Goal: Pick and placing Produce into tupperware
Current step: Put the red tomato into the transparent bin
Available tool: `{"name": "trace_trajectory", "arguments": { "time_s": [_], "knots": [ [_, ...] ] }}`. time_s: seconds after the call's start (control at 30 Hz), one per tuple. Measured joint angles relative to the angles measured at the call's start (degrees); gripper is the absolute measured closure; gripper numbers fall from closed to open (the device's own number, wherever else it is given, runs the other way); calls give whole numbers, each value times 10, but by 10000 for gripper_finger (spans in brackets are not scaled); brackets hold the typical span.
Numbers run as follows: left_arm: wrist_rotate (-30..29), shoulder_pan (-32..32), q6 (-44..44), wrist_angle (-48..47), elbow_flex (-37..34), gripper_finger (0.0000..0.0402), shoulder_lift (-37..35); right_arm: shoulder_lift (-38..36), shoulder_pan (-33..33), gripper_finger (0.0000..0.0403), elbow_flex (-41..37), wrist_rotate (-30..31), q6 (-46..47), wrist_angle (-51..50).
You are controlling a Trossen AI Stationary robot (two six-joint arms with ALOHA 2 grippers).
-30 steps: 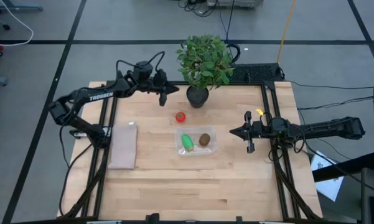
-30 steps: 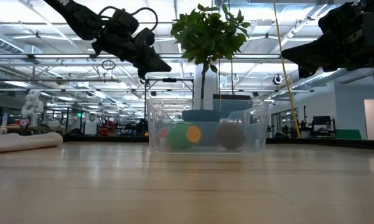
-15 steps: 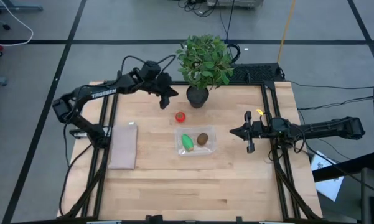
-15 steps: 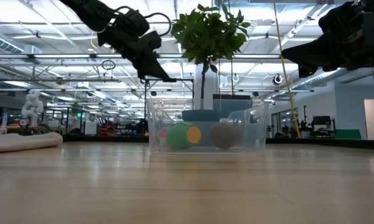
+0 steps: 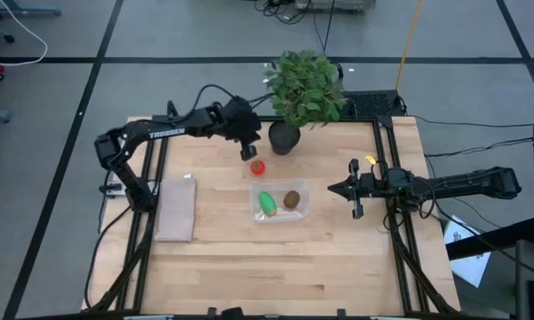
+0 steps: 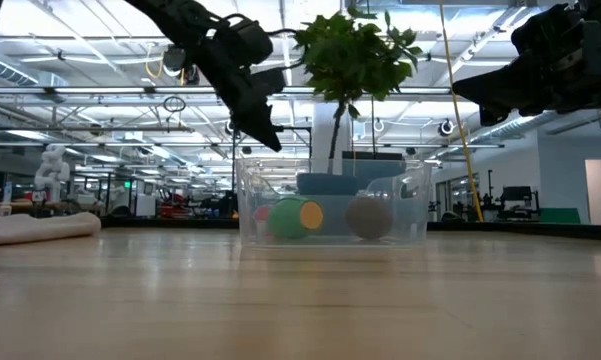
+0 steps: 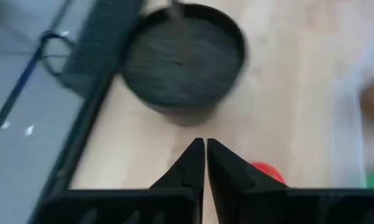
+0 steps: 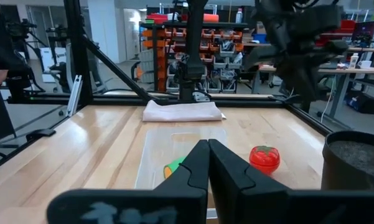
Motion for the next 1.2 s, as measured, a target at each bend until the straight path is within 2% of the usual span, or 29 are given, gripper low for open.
{"name": "trace_trajectory", "arguments": {
  "time_s": [0.13,0.4,0.8,1.07,1.2],
  "knots": [
    [-19,3,-45,-4,0,375,-1,1,0,403,0,0,-1,-1],
    [-19,-8,-2,-13,0,399,-1,1,0,403,0,0,-3,-1],
    [-41,27,-48,-47,0,383,-2,1,0,403,0,0,1,-1],
    [-14,52,48,-72,-13,382,-2,1,0,403,0,0,1,-1],
    [-16,57,156,-95,-21,382,-16,1,0,403,0,0,1,-3]
  ]
}}
